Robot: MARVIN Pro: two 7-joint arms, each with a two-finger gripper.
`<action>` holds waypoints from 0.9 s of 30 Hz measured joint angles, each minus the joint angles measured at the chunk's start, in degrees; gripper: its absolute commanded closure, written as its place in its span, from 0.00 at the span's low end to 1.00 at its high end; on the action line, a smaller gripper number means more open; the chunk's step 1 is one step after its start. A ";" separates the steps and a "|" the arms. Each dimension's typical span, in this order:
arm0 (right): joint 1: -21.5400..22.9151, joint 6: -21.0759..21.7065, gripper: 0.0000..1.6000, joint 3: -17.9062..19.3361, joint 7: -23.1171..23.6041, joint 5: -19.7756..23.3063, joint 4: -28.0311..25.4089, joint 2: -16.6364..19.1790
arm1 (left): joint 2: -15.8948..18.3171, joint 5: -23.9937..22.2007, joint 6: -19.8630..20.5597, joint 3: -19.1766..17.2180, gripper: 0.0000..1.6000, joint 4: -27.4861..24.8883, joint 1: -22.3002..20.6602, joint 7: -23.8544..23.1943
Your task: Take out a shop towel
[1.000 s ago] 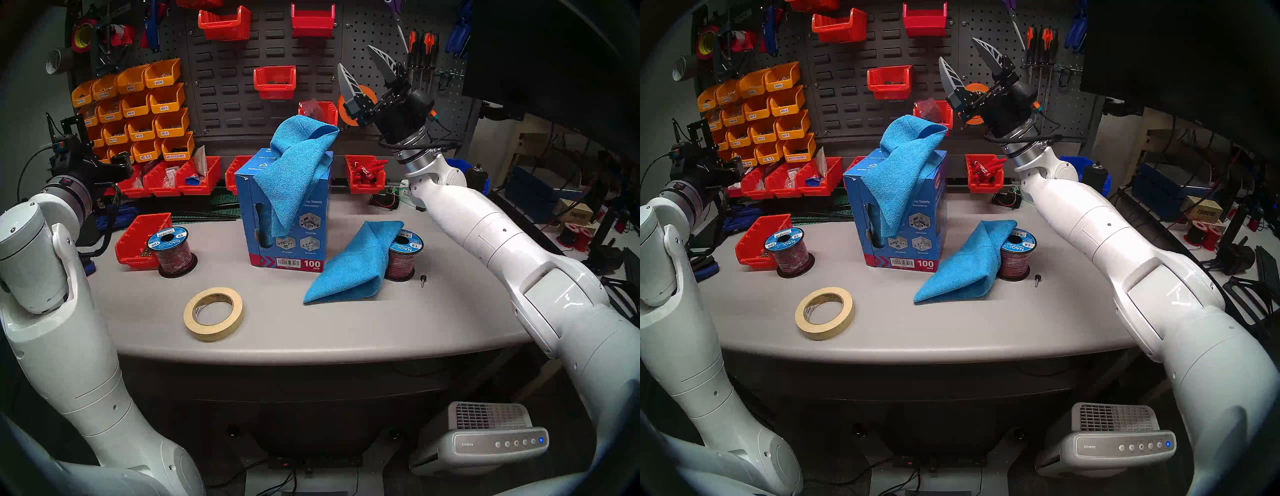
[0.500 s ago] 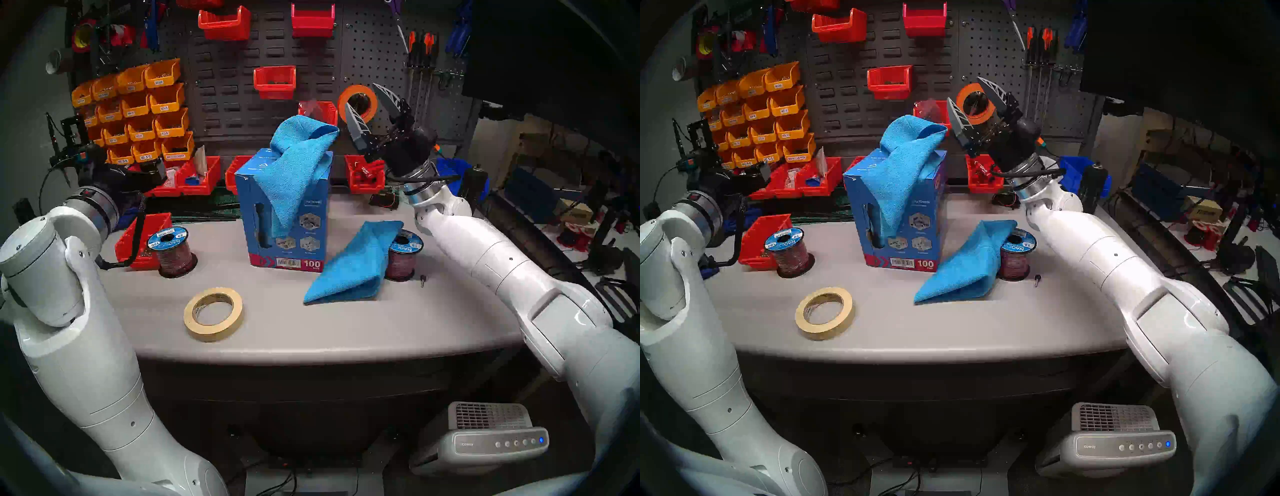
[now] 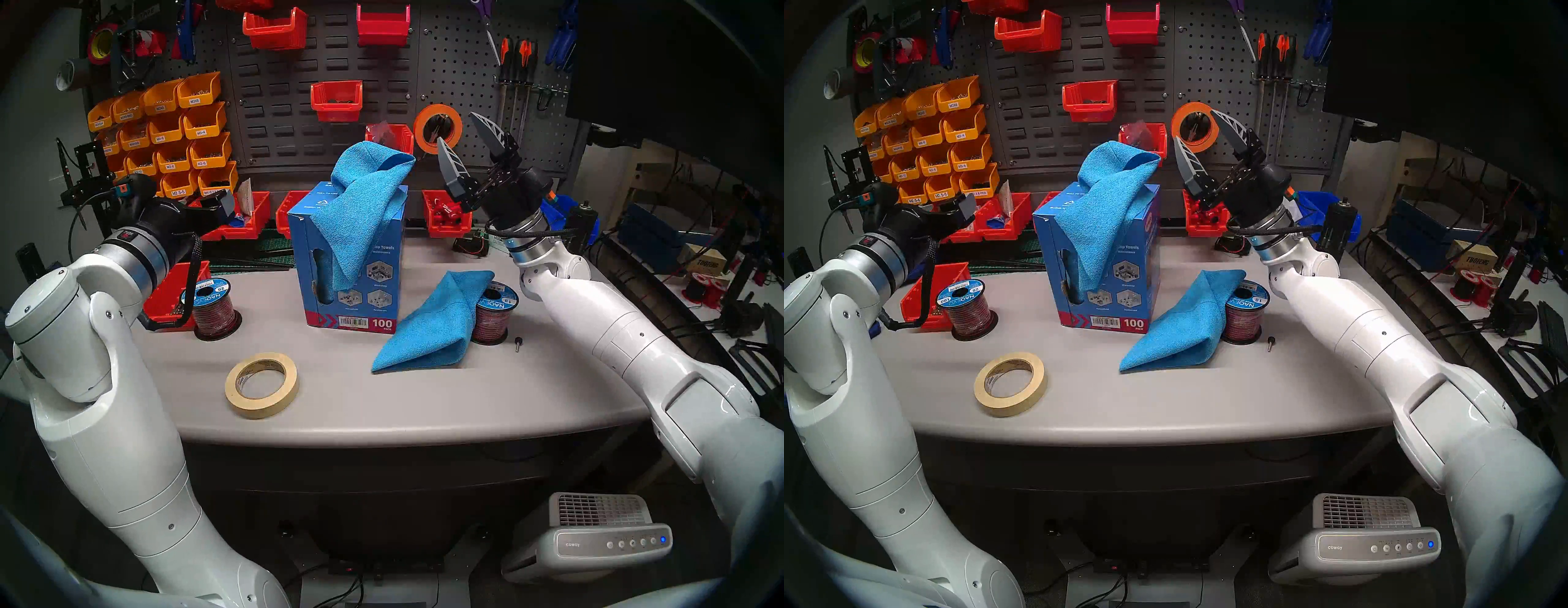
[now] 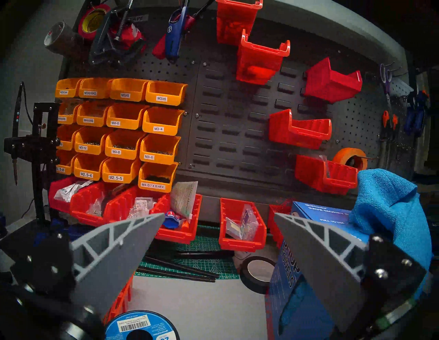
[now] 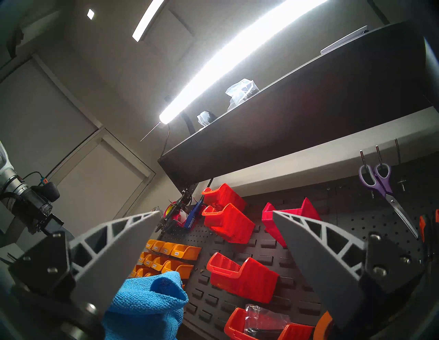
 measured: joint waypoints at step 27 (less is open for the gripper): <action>-5.51 0.00 0.00 5.52 -2.02 -0.06 -10.70 7.38 | 0.29 -6.40 -0.81 -3.15 0.00 -0.06 1.47 -4.05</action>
